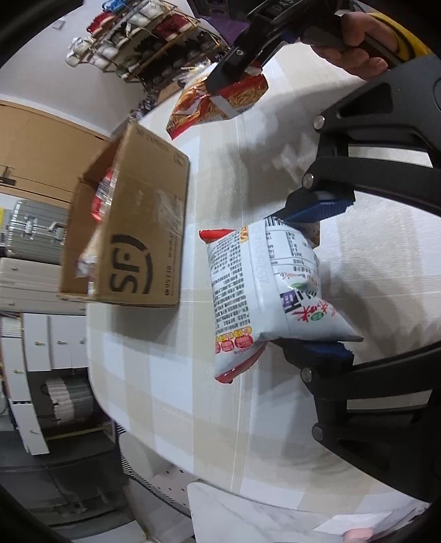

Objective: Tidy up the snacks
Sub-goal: 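Lift both noodle bags and carry them over the box with both tools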

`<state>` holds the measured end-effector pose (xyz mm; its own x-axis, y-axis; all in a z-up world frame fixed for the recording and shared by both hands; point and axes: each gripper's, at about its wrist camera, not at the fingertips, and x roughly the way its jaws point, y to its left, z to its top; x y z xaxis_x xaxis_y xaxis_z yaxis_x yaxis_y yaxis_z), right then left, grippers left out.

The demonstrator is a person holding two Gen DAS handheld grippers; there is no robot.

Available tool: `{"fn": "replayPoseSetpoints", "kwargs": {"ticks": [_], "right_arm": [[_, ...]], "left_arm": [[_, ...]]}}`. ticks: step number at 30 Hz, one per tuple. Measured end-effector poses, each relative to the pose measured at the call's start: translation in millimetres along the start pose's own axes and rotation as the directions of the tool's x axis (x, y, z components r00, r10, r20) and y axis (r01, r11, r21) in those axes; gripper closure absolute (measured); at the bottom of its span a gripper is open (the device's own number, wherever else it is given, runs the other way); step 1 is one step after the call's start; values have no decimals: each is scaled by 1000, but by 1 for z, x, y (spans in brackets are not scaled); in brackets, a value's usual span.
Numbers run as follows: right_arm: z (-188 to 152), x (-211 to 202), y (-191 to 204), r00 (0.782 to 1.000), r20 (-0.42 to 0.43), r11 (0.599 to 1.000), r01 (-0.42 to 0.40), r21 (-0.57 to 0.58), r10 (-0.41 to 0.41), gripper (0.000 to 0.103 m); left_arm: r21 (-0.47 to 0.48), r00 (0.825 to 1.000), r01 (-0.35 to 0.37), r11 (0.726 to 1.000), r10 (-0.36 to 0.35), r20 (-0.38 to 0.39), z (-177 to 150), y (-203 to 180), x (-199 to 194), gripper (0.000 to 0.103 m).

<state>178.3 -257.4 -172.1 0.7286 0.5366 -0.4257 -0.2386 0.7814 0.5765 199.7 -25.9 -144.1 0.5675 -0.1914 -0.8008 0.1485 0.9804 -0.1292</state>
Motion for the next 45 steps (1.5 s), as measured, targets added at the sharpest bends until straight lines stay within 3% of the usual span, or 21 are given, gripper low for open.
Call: {"fn": "replayPoseSetpoints", "kwargs": {"ticks": [5,11,24,32,45], "right_arm": [[3,-31,29,999,35,999,-27,-30,28,48],[2,-74,82,995,86,991,-45,-126,56,48],[-34,-133,147,993,101,978,-46,-205,68,48],[-44,-144,158,991,110,976,-47,-214,72,48],[-10,-132,169,991,120,959,-27,-281,64,48]], "left_arm": [[18,995,26,999,-28,92,-8,-3,-49,49],[33,978,59,998,-65,199,-18,-5,-108,49],[30,945,105,994,-109,307,-57,12,-206,49],[37,939,105,994,-111,326,-66,15,-226,49],[83,926,84,993,-108,363,-22,14,-229,49]]}}
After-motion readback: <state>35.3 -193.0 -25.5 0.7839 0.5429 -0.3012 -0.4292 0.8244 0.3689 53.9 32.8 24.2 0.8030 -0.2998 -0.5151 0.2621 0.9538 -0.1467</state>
